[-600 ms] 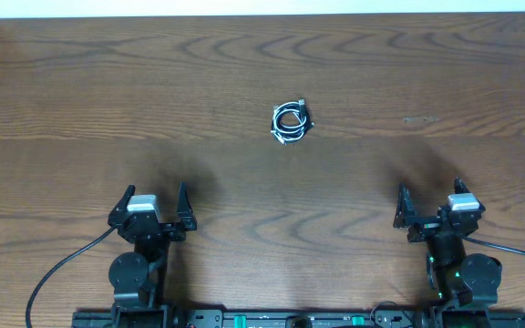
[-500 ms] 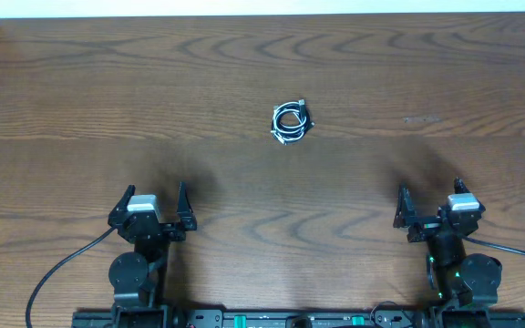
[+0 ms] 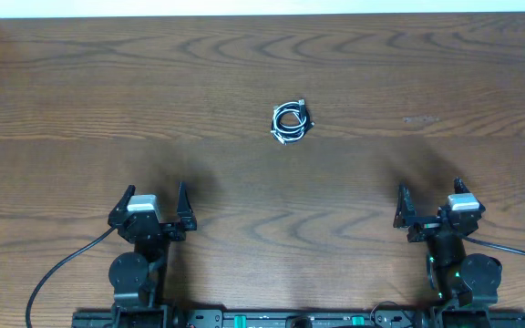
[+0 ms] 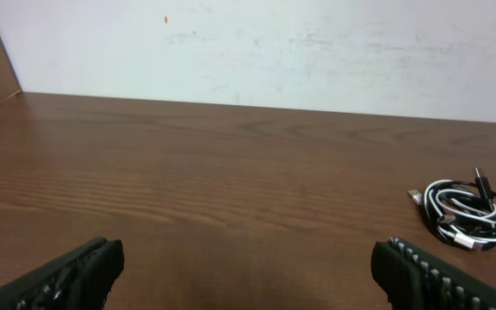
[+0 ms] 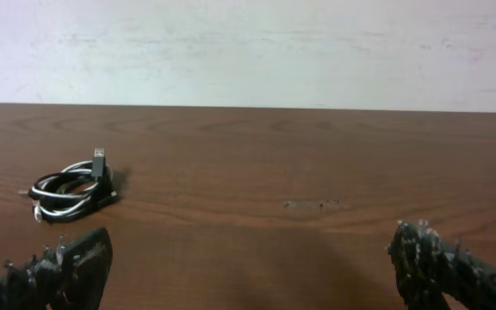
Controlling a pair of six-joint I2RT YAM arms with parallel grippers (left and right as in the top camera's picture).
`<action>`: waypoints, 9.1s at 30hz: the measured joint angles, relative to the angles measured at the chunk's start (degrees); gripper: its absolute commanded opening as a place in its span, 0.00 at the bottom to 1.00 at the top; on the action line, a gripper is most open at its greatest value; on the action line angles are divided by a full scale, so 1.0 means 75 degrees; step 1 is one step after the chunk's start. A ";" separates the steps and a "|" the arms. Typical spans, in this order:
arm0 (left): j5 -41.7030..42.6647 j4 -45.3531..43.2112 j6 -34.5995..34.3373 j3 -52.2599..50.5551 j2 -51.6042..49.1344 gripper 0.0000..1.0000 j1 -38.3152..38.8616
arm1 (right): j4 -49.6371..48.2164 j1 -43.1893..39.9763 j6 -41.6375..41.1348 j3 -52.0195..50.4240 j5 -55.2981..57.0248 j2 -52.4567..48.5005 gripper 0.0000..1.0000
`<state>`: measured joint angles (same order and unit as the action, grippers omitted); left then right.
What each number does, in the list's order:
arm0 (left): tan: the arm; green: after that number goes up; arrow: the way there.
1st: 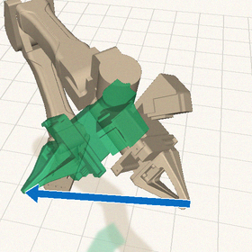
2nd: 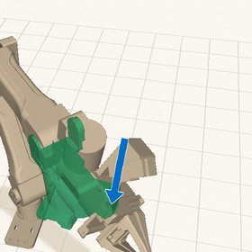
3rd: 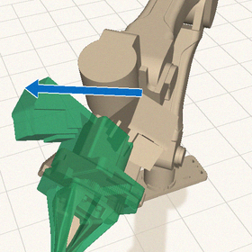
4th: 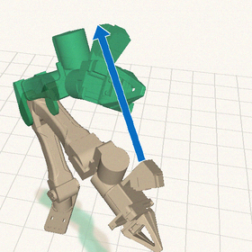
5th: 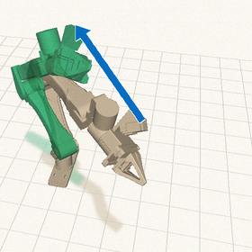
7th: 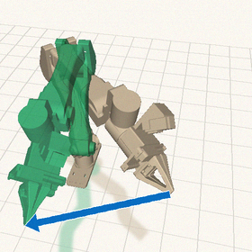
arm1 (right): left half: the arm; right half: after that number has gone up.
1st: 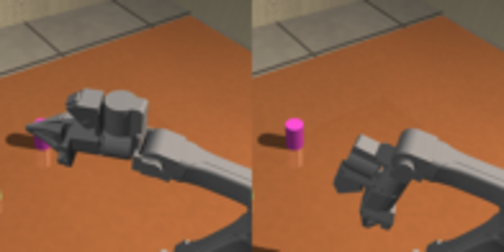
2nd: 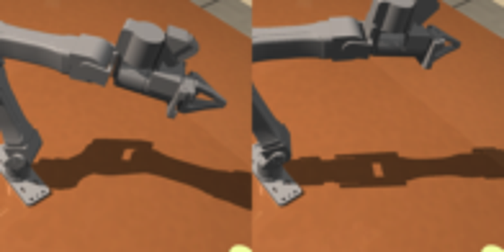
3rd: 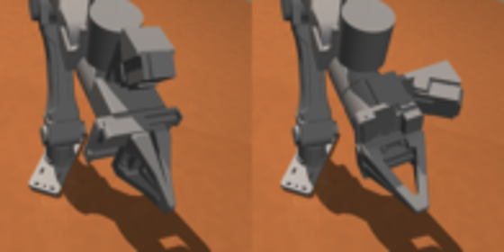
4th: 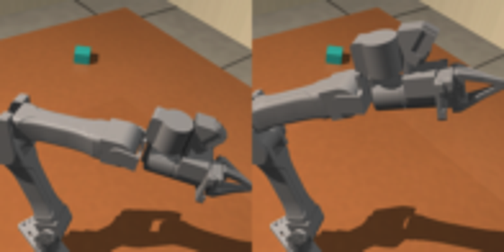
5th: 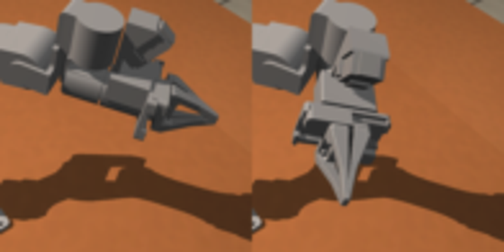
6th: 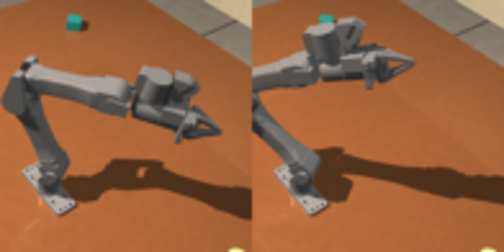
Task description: Untangle cables
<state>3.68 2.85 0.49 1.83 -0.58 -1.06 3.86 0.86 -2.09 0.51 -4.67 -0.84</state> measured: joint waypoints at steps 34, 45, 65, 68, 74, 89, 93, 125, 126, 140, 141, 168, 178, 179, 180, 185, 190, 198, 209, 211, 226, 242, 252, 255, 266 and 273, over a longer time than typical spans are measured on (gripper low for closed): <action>0.0000 0.0000 0.0000 0.0000 0.0000 0.98 0.0000 | -0.0003 0.0000 0.0000 0.0000 0.0000 0.0003 0.99; 0.0000 0.0000 0.0003 0.0000 0.0000 0.98 0.0000 | -0.0580 0.0000 -0.2136 -0.0009 -0.1853 0.0003 0.99; 0.0023 -0.0058 0.0000 -0.0015 0.0000 0.98 0.0000 | -0.3316 0.0000 -0.5939 -0.0009 -0.4674 0.0020 0.99; 0.0391 -0.0195 0.0003 -0.0050 0.0000 0.98 0.0000 | -0.3296 0.0000 -0.5750 0.0070 -0.4669 0.0020 0.99; 0.1813 -0.1408 -0.0003 -0.0198 -0.0009 0.98 0.0000 | -0.2390 0.0000 -0.5018 0.0912 -0.4575 0.0015 0.99; 0.2731 0.0694 -0.0487 0.2961 -0.0720 0.98 0.0000 | 0.2221 0.0000 -0.2294 0.5257 -0.4232 -0.2028 0.99; 0.2728 0.3130 -0.0122 0.4948 -0.1833 0.98 0.0000 | 0.3794 0.0000 -0.1641 0.6749 -0.4202 -0.3579 0.99; 0.3893 0.9025 -0.0918 1.1418 -1.0477 0.98 0.0425 | 0.8719 0.2375 -0.1722 1.1637 -0.1964 -1.1771 0.99; 0.3841 0.9031 -0.0918 1.1438 -1.0657 0.98 0.0475 | 0.8641 0.2375 -0.1784 1.1701 -0.1912 -1.1983 0.99; 0.3882 0.9052 -0.1498 1.1456 -1.3583 0.98 0.0702 | 0.6146 0.2780 -0.2585 1.1718 -0.2582 -1.3980 0.94; 0.3899 0.8958 -0.1498 1.1456 -1.3782 0.98 0.0737 | 0.6015 0.2862 -0.2661 1.1718 -0.2559 -1.4149 0.92; 0.3660 0.8486 -0.1501 1.1229 -1.4860 0.98 0.1274 | 0.4368 0.3069 -0.4902 1.1718 -0.0597 -1.5734 0.44; 0.3809 0.8676 -0.1533 1.1229 -1.4860 0.98 0.1314 | 0.3838 0.3124 -0.4978 1.1718 -0.0326 -1.6218 0.30; 0.3818 0.8673 -0.1533 1.1229 -1.4860 0.98 0.1314 | 0.3791 0.3124 -0.5001 1.1718 -0.0318 -1.6256 0.28; 0.3835 0.8676 -0.1533 1.1229 -1.4860 0.98 0.1314 | 0.3733 0.3127 -0.5007 1.1718 -0.0312 -1.6270 0.27; 0.3864 0.8676 -0.1533 1.1229 -1.4860 0.98 0.1314 | 0.3529 0.3174 -0.5015 1.1718 -0.0254 -1.6270 0.23; 0.3864 0.8676 -0.1542 1.1229 -1.4860 0.98 0.1314 | 0.3535 0.3194 -0.5004 1.1718 -0.0198 -1.6270 0.13; 0.3864 0.8650 -0.1614 1.1229 -1.4860 0.98 0.1314 | 0.3558 0.3261 -0.5013 1.1718 -0.0105 -1.6270 0.11; 0.3864 0.8609 -0.1641 1.1229 -1.4860 0.98 0.1358 | 0.3558 0.3477 -0.4771 1.1721 -0.0187 -1.6267 0.01; 0.3861 0.8527 -0.1641 1.1229 -1.4860 0.98 0.1408 | 0.3573 0.3442 -0.4634 1.1721 -0.0449 -1.6218 0.01; 0.4698 0.7921 -0.1641 1.1220 -1.4860 0.98 0.2063 | 0.5488 0.2987 -0.3040 1.1742 -0.3016 -1.2875 0.01; 0.4928 0.8090 -0.1647 1.1217 -1.4860 0.98 0.3112 | 0.4572 0.2608 -0.3660 1.1730 -0.4141 -1.1095 0.01; 0.4672 0.8140 -0.2623 1.1217 -1.4860 0.98 0.3048 | 0.5517 0.1859 -0.4438 1.1736 -0.3687 -1.0314 0.01; 0.5237 0.8154 -0.3107 1.1217 -1.4860 0.98 0.2975 | 0.6347 0.1851 -0.4648 1.1742 -0.2949 -1.0252 0.01; 0.7122 0.7985 -0.3267 1.1217 -1.4860 0.98 0.2401 | 0.5450 0.1859 -0.4838 1.1739 -0.3908 -1.0465 0.15; 0.6193 0.8163 -0.3255 1.1214 -1.4860 0.98 0.2515 | 0.7067 0.1865 -0.4602 1.1765 -0.2451 -1.0480 0.67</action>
<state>50.13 64.07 -23.92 85.93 -112.03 17.80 56.86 14.85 -36.60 88.75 -23.05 -79.44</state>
